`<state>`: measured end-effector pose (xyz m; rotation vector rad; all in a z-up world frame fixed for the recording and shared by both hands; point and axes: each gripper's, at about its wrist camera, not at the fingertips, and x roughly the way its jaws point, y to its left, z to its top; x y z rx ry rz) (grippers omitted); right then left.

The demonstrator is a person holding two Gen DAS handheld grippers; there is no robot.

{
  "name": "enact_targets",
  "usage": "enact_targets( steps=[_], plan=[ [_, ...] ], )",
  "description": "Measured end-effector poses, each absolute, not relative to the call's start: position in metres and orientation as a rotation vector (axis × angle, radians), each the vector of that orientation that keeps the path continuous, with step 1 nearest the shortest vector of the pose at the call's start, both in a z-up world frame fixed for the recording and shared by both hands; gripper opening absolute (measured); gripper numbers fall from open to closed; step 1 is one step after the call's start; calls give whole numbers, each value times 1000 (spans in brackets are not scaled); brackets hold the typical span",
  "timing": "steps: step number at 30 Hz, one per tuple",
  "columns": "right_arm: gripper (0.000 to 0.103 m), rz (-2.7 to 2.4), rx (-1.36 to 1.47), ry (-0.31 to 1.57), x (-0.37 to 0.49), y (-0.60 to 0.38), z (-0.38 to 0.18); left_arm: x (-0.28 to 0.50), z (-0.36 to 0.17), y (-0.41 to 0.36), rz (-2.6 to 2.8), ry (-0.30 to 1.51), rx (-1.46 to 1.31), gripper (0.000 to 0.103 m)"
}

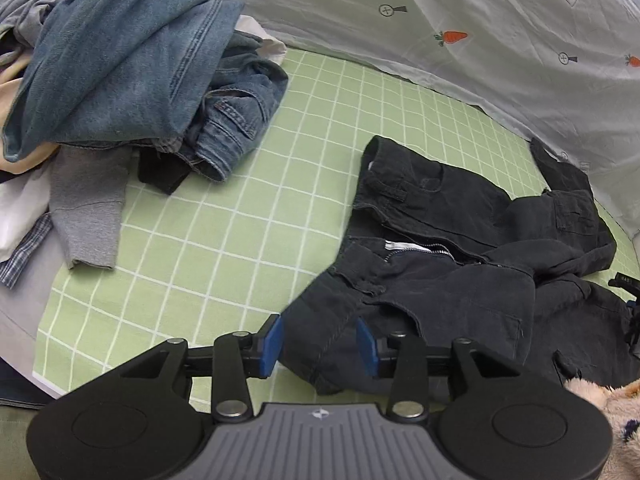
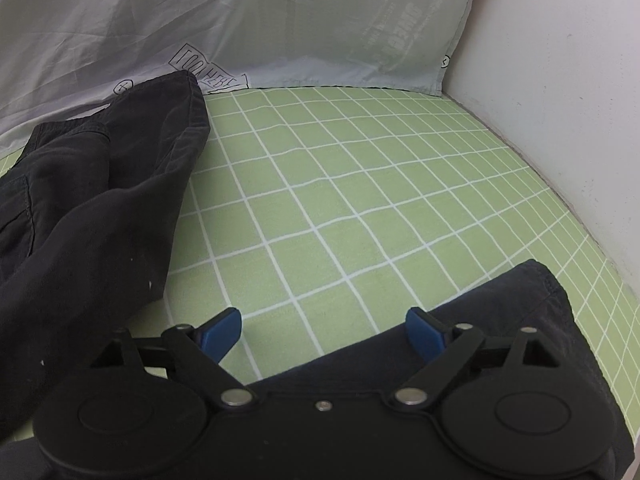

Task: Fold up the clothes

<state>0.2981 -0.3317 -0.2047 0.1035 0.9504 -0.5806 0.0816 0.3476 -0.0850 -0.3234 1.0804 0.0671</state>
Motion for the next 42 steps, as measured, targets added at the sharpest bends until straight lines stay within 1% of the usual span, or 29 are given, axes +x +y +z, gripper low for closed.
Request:
enact_targets(
  steps=[4,6,7,8,12,16,23,26,31,34,39,41,42],
  plan=[
    [95,-579,111,949,290,-326,-211,70,-74,356,152,964,-378,43],
    [96,-569,118,952,289,-325,-211,71,-73,349,200,926,-356,50],
    [96,-561,111,953,289,-323,-211,74,-75,346,218,910,-352,55],
    [96,-552,102,953,289,-321,-210,79,-79,341,221,899,-362,58],
    [97,-523,91,945,289,-317,-206,111,-94,321,194,863,-402,59],
    [97,-521,113,926,291,-323,-199,161,-108,293,126,874,-358,67],
    [98,-512,157,888,322,-345,-190,265,-152,265,137,990,-309,68],
    [98,-488,198,862,346,-353,-187,295,-172,263,152,1049,-291,68],
    [97,-434,232,823,395,-364,-194,319,-191,259,135,1091,-262,68],
    [96,-388,246,815,427,-370,-202,327,-194,261,147,1072,-262,68],
    [95,-347,386,756,458,-382,-209,336,-195,262,145,1050,-280,68],
    [95,-315,363,797,469,-374,-227,338,-195,261,141,1048,-273,68],
    [91,-309,321,826,475,-367,-236,339,-195,260,139,1049,-269,68]
  ],
)
